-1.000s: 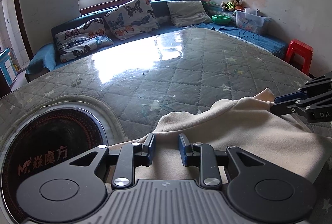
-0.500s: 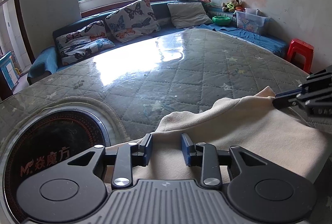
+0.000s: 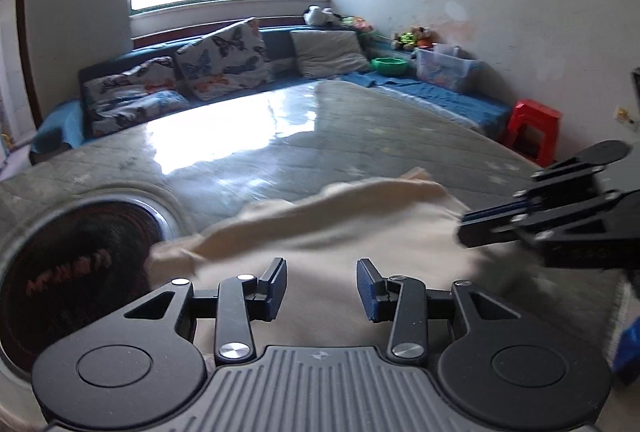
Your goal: Fold clothes
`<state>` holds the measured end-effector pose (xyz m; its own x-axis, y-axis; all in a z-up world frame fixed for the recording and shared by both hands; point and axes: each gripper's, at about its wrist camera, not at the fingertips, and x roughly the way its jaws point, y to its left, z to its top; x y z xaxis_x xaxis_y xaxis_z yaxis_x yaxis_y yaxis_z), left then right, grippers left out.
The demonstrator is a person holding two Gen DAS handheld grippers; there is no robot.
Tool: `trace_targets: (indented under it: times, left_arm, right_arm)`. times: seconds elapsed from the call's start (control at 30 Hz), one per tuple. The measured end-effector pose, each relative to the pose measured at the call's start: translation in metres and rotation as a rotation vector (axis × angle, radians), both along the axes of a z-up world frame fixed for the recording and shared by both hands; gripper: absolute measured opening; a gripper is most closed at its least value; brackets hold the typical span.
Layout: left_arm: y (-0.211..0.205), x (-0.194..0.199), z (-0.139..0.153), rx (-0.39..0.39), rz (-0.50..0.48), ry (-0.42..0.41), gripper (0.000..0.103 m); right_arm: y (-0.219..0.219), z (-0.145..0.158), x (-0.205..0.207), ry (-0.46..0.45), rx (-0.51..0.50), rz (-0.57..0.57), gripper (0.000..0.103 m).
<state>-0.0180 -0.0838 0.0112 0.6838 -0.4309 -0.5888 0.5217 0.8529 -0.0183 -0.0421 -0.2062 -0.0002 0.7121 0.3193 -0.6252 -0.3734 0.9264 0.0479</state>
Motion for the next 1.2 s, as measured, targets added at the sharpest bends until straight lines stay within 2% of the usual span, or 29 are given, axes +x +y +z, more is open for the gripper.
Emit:
trace_targets:
  times: [0.27,0.47,0.83,0.93,1.1,1.2]
  left_arm:
    - [-0.006,-0.012,-0.016,0.000,-0.005,0.030,0.042]
    - [0.002,-0.013,-0.013,-0.016,0.018,0.032,0.042]
    - [0.065,-0.004,-0.015,-0.137,0.163,0.105,0.042]
    - [0.077,-0.007,-0.014,-0.168,0.172,0.108,0.042]
    - [0.075,-0.009,-0.007,-0.141,0.184,0.093,0.043]
    - [0.065,-0.012,0.001,-0.124,0.167,0.059,0.043]
  right_arm:
    - [-0.012,-0.030,-0.013,0.012,0.053,-0.076,0.005]
    - [-0.021,-0.022,-0.016,0.005,0.064,-0.102,0.005]
    - [-0.017,-0.030,-0.013,0.029,0.041,-0.089,0.005]
    - [-0.017,-0.030,-0.013,0.029,0.034,-0.086,0.005]
    - [-0.011,-0.024,-0.011,0.031,0.002,-0.074,0.006]
    - [0.001,-0.015,-0.012,0.007,-0.010,-0.025,0.007]
